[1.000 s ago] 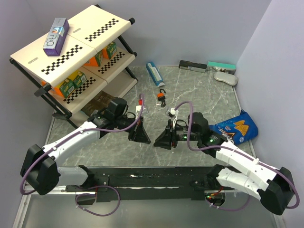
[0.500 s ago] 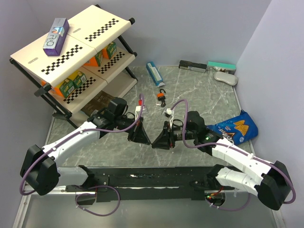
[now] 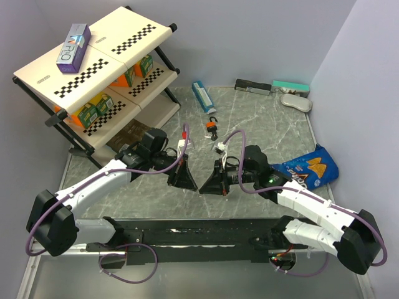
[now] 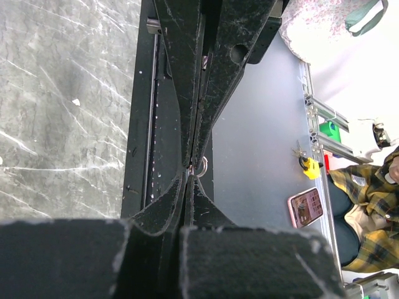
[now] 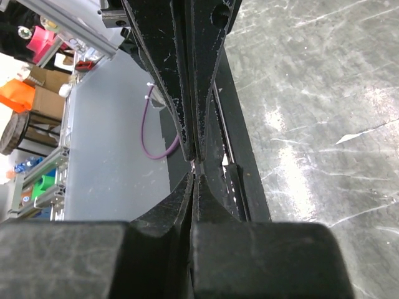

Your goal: Unlock with the key

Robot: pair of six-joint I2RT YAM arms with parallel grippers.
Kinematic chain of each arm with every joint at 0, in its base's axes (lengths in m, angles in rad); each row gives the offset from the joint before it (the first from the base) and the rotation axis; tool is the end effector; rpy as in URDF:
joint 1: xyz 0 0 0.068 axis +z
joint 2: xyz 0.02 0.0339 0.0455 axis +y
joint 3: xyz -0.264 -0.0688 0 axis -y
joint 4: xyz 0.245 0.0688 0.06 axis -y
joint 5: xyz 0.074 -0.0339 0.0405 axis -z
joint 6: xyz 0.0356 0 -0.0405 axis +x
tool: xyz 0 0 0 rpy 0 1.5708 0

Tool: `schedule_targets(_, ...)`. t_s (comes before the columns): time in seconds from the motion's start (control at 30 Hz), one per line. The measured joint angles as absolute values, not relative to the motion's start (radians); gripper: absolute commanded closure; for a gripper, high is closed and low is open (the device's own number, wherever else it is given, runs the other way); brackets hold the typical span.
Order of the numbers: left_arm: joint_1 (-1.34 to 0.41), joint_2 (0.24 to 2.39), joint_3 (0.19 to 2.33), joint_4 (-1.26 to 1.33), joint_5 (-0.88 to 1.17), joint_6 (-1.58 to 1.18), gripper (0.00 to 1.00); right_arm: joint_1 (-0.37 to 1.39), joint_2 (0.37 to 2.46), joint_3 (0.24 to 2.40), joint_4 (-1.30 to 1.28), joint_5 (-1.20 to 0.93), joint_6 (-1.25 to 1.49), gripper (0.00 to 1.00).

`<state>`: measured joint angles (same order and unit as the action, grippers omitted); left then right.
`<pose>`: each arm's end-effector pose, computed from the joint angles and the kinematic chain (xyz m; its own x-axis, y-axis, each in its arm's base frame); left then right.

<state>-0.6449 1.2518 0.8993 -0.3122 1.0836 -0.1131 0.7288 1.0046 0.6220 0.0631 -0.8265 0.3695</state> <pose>0.1882 -0.1810 0.2800 -0.5843 0.3734 -0.7206 0.7763 -0.0018 -0.6304 0.1476 0.1669 0.2697 -0.5696 -0.1805 -0.8019 -0.8219 0.1131 0.5583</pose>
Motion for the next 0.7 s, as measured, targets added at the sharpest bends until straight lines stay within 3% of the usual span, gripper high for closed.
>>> schedule_targets(0.17, -0.645, 1.251, 0.899, -0.312, 1.078, -0.115, 0.95, 0.729, 1.005, 0.622, 0.064, -0.821, 0.370, 1.00)
schedule_targets(0.2, -0.645, 1.250, 0.899, -0.311, 1.072, -0.116, 0.84, 0.729, 1.005, 0.622, 0.064, -0.815, 0.370, 1.00)
schedule_targets(0.23, -0.645, 1.249, 0.899, -0.310, 1.065, -0.118, 0.53, 0.728, 1.005, 0.622, 0.064, -0.807, 0.372, 1.00)
schedule_targets(0.33, -0.640, 1.242, 0.899, -0.291, 1.018, -0.130, 0.17, 0.714, 1.003, 0.621, 0.067, -0.781, 0.382, 1.00)
schedule_targets(0.37, -0.636, 1.238, 0.899, -0.289, 0.998, -0.137, 0.12, 0.707, 1.003, 0.620, 0.067, -0.775, 0.386, 1.00)
schedule_targets(0.47, -0.615, 1.227, 0.898, -0.270, 0.940, -0.163, 0.04, 0.664, 0.996, 0.600, 0.091, -0.758, 0.404, 1.00)
schedule_targets(0.7, -0.570, 1.178, 0.826, -0.157, 0.608, -0.362, 0.04, 0.505, 0.950, 0.500, 0.130, -0.740, 0.445, 1.00)
